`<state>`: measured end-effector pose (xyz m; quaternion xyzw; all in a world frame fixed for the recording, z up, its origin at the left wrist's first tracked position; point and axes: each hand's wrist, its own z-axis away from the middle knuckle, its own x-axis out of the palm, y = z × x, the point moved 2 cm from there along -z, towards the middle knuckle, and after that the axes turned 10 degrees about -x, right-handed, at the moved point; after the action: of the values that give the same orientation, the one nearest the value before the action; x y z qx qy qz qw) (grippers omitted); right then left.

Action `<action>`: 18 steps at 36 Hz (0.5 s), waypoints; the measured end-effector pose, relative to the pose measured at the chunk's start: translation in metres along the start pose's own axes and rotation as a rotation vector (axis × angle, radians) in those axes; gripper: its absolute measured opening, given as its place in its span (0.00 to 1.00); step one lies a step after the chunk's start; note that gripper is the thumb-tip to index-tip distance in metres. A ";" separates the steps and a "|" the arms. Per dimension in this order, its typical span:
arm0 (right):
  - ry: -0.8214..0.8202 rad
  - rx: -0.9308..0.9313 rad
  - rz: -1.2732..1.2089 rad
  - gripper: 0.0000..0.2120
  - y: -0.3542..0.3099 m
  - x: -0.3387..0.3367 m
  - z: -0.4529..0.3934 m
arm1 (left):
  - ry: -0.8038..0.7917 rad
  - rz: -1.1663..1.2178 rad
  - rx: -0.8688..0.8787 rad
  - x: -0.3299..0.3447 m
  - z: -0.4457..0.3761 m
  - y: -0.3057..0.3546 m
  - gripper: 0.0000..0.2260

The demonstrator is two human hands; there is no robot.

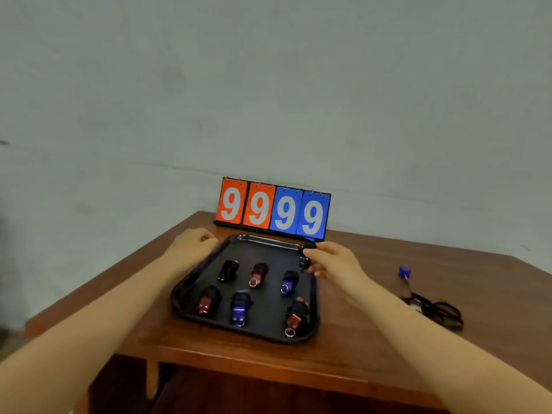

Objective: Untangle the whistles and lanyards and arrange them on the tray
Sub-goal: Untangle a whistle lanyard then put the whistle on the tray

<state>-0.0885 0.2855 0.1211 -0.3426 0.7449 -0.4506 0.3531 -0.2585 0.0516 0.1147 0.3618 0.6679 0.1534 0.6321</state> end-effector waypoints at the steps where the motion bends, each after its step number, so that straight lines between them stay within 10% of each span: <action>1: -0.010 -0.003 0.021 0.14 0.000 0.010 -0.005 | -0.001 0.020 -0.035 -0.001 -0.001 -0.010 0.08; 18: -0.139 0.080 0.273 0.19 0.015 0.115 -0.104 | -0.078 0.060 -0.023 0.019 -0.022 -0.049 0.12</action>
<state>-0.2375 0.2401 0.1180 -0.2540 0.7397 -0.4029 0.4753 -0.2926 0.0360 0.0715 0.3803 0.6297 0.1656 0.6568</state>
